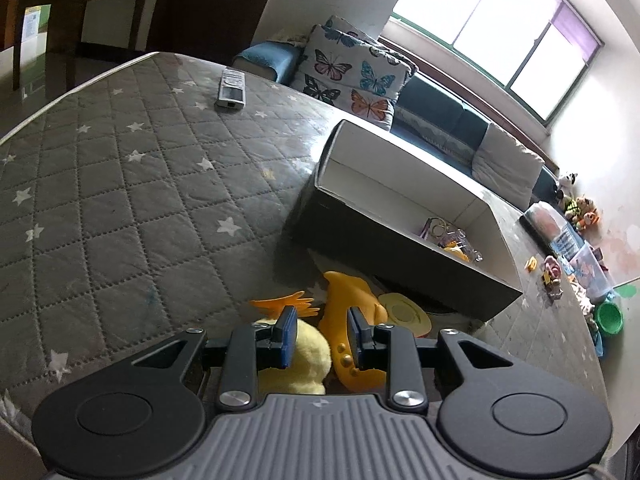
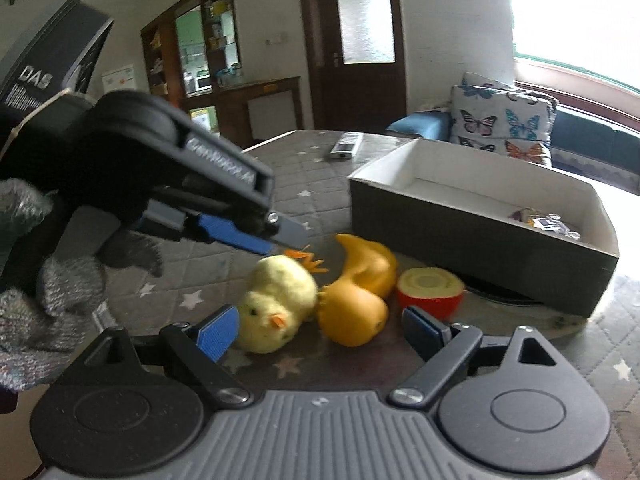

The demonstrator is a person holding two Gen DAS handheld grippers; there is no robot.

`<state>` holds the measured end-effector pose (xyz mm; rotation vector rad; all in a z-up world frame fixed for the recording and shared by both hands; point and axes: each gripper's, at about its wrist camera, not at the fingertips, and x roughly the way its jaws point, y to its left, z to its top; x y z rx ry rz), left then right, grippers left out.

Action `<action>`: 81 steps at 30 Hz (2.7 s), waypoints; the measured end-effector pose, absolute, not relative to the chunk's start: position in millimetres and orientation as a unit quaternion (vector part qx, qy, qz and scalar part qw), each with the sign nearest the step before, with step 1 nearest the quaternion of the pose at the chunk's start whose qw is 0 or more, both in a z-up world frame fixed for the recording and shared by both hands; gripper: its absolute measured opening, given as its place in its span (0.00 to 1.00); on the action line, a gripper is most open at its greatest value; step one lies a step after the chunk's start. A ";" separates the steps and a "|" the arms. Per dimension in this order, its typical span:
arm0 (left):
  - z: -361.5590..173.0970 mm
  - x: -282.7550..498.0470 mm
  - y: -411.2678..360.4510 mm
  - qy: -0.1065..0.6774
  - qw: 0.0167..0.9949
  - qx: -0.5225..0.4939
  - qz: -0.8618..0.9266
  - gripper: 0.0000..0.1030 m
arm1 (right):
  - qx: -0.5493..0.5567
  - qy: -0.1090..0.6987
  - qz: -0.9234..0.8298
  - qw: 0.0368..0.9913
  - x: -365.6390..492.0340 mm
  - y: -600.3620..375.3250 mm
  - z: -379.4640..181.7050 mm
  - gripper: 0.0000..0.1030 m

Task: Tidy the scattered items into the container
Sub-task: 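Move both grippers down to the yellow plush chick, then close both grippers together on the yellow plush chick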

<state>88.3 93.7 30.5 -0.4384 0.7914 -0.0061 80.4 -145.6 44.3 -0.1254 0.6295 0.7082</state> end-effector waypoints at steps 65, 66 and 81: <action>4.8 121.0 118.5 0.448 0.863 -0.233 -0.002 0.43 | -0.077 0.351 0.378 0.853 90.3 -99.0 7.3 0.42; 3.8 122.9 118.0 0.449 0.863 -0.231 -0.001 0.44 | -0.076 0.352 0.378 0.853 91.0 -98.5 7.0 0.42; -6.2 128.2 117.4 0.453 0.862 -0.228 -0.011 0.45 | -0.067 0.358 0.381 0.850 94.1 -95.8 1.5 0.43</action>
